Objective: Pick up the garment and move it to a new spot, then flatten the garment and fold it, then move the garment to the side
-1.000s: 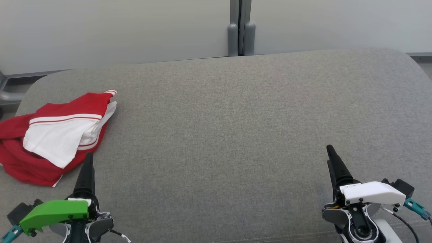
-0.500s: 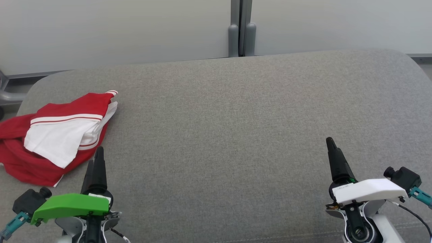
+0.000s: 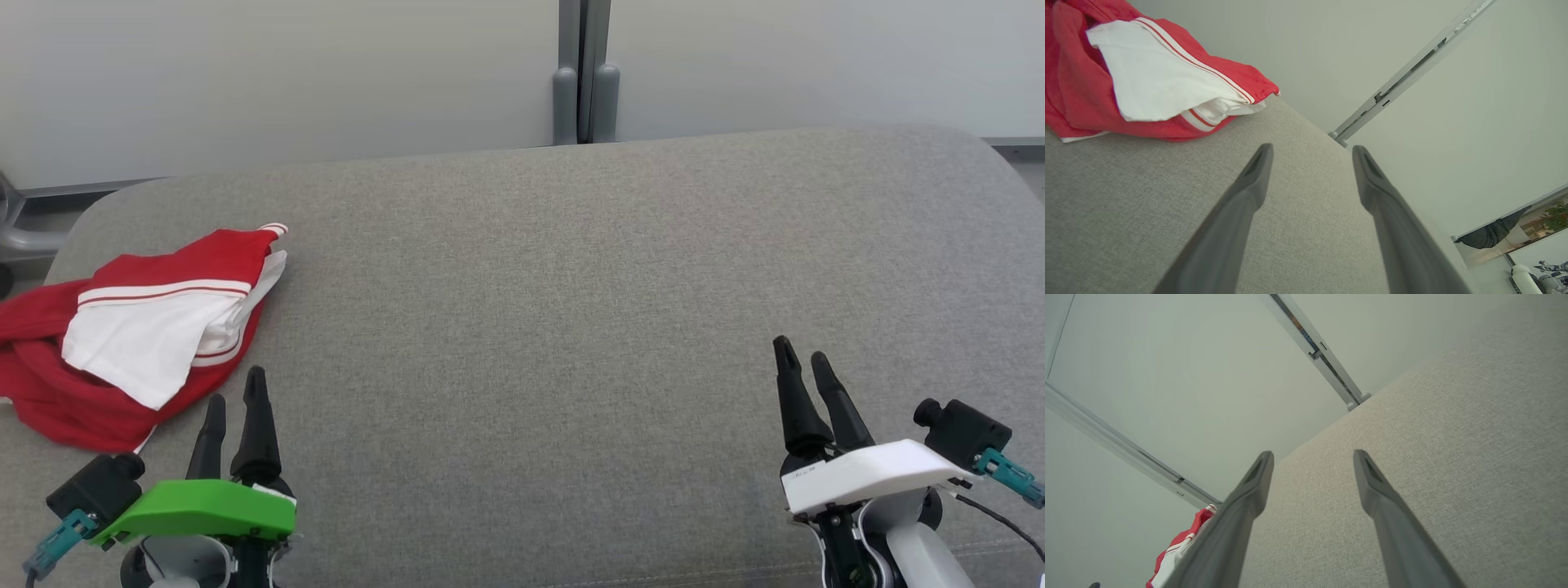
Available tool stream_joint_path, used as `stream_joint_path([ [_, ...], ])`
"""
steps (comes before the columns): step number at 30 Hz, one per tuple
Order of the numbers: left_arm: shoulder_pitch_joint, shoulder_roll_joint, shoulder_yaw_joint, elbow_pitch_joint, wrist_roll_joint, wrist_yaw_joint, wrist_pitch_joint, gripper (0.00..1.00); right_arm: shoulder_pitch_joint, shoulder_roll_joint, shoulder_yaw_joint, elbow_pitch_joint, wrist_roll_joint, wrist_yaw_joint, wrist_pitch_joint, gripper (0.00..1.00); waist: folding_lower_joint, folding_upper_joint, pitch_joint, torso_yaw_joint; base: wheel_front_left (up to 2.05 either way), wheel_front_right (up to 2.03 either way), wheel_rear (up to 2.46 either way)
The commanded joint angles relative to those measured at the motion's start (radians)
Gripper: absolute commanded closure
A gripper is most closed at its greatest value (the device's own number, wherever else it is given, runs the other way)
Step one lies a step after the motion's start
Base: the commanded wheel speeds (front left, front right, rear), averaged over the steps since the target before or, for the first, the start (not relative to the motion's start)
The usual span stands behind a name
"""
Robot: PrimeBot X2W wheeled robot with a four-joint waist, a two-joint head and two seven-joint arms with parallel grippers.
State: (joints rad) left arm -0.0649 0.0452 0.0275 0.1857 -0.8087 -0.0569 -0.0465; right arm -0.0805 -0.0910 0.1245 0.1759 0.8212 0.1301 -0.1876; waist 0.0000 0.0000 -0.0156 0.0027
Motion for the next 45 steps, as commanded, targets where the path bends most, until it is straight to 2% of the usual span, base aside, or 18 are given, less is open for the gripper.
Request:
stream_joint_path([
  [1, 0.006, 0.013, -0.007, -0.013, 0.045, 0.003, -0.013, 0.00, 0.001, -0.002, -0.002, -0.018, -0.047, 0.000, -0.009, 0.00, 0.0000, 0.0000, -0.001, 0.000, 0.00, 0.00, 0.00],
  [18, 0.011, 0.018, -0.053, 0.038, 0.238, -0.001, -0.071, 0.00, -0.010, 0.010, 0.001, 0.005, -0.273, 0.001, -0.028, 0.00, 0.0000, 0.0000, -0.005, -0.002, 0.00, 0.00, 0.00],
  [45, 0.043, 0.009, -0.126, 0.118, 0.417, 0.004, -0.152, 0.00, 0.021, 0.028, -0.032, 0.056, -0.553, 0.001, -0.055, 0.00, 0.0000, 0.0000, -0.031, 0.001, 0.00, 0.00, 0.00],
])
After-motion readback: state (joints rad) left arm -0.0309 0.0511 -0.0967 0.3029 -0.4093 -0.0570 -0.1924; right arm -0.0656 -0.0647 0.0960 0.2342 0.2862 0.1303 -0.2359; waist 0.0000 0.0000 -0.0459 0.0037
